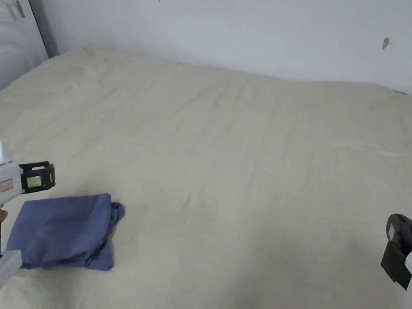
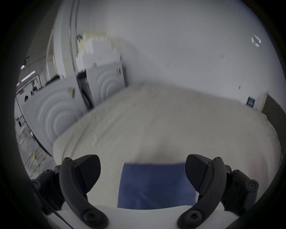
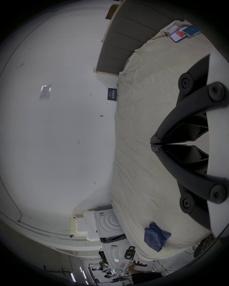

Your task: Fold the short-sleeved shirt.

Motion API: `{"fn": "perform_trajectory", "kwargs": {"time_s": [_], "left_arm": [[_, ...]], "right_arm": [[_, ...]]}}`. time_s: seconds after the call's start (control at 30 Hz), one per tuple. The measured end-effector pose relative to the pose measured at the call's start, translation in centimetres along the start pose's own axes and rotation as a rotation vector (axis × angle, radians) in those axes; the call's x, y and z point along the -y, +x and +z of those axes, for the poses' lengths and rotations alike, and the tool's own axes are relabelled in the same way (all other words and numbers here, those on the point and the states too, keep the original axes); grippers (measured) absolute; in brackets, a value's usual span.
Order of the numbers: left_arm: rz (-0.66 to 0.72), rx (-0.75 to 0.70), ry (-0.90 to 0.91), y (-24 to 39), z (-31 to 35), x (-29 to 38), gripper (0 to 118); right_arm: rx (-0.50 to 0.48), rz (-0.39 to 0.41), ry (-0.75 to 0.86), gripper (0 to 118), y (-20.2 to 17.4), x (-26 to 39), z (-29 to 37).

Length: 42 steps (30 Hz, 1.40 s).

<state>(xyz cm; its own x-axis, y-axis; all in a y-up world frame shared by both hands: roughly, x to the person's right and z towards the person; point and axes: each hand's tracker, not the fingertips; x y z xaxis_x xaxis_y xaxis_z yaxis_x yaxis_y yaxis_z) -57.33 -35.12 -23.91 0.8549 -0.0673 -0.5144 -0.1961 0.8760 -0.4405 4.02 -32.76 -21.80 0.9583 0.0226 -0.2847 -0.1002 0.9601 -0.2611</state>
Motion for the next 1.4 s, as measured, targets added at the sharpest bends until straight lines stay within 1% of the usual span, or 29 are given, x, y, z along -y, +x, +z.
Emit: {"fn": "perform_trajectory", "kwargs": {"time_s": [0.1, 0.17, 0.3, 0.37, 0.43, 0.47, 0.5, 0.57, 0.63, 0.67, 0.73, 0.8, 0.83, 0.87, 0.93, 0.97, 1.07, 1.17, 1.23, 1.3, 1.37, 1.4], "left_arm": [[-0.026, 0.041, 0.201, 2.3, 4.9, -1.4, 114], [-0.045, 0.063, 0.303, 3.9, 7.6, -2.0, 118], [-0.078, 0.114, 0.473, 7.4, 12.7, -2.5, 118], [-0.060, 0.143, 0.519, 9.1, 14.8, -2.6, 118], [-0.010, 0.178, 0.541, 10.6, 16.4, -2.5, 118], [0.005, 0.194, 0.554, 11.5, 17.1, -2.3, 118], [-0.001, 0.197, 0.554, 12.4, 17.6, -2.1, 118], [-0.009, 0.208, 0.550, 14.3, 18.5, -1.4, 118], [-0.019, 0.214, 0.549, 16.0, 19.3, -0.6, 117], [-0.026, 0.220, 0.550, 16.8, 19.3, -0.1, 116], [-0.023, 0.244, 0.542, 18.2, 19.7, 0.7, 107], [-0.023, 0.262, 0.564, 19.7, 20.2, 1.8, 105], [-0.035, 0.263, 0.574, 20.3, 20.3, 2.4, 100], [-0.044, 0.268, 0.591, 21.0, 20.5, 2.9, 88], [-0.058, 0.294, 0.605, 22.0, 21.1, 3.9, 69], [-0.054, 0.305, 0.618, 22.5, 21.2, 4.4, 53], [-0.055, 0.321, 0.629, 23.7, 21.7, 5.6, 14], [-0.051, 0.348, 0.589, 24.5, 21.5, 6.2, 0], [-0.045, 0.362, 0.579, 25.0, 21.6, 6.7, 0], [-0.046, 0.377, 0.572, 25.3, 21.4, 7.0, 0], [-0.051, 0.375, 0.572, 25.7, 21.7, 7.2, 0], [-0.053, 0.377, 0.570, 25.8, 21.6, 7.2, 0]], "right_arm": [[0.015, 0.002, 0.030, 0, 0.4, -1.5, 1.4], [0.023, -0.003, 0.058, 0, 0.8, -2.4, 2.3], [0.052, 0.004, 0.098, 0, 1.2, -3.8, 3.9], [0.062, 0.008, 0.120, 0, 1.2, -3.6, 3.5], [0.072, 0.012, 0.138, 0, 1.3, -3.7, 3.5], [0.080, 0.015, 0.147, 0, 1.4, -3.3, 0.4], [0.085, 0.017, 0.154, 0, 1.5, -3.1, -0.6], [0.092, 0.015, 0.166, 0, 1.6, -3.0, -0.7], [0.103, 0.020, 0.181, 0, 2.7, -3.5, 1.2], [0.110, 0.026, 0.189, 0, 2.9, -3.5, 1.5], [0.118, 0.030, 0.195, 0, 3.3, -3.3, 1.8], [0.125, 0.030, 0.206, 0, 3.7, -3.1, 2.0], [0.131, 0.031, 0.211, 0, 3.8, -3.0, 2.2], [0.139, 0.033, 0.220, 0, 3.8, -2.9, 2.3], [0.150, 0.029, 0.229, 0, 3.9, -2.6, 2.6], [0.156, 0.028, 0.233, 0, 3.9, -2.5, 2.7], [0.169, 0.034, 0.242, 0, 3.8, -2.2, 3.3], [0.181, 0.036, 0.246, 0, 4.3, -1.7, 3.4], [0.184, 0.028, 0.247, 0, 4.4, -1.4, 3.4], [0.190, 0.024, 0.248, 0, 3.2, -1.8, 4.3], [0.193, 0.020, 0.248, 0, 2.9, -1.7, 4.5], [0.194, 0.017, 0.248, 0, 3.8, -1.5, 4.2]]}}
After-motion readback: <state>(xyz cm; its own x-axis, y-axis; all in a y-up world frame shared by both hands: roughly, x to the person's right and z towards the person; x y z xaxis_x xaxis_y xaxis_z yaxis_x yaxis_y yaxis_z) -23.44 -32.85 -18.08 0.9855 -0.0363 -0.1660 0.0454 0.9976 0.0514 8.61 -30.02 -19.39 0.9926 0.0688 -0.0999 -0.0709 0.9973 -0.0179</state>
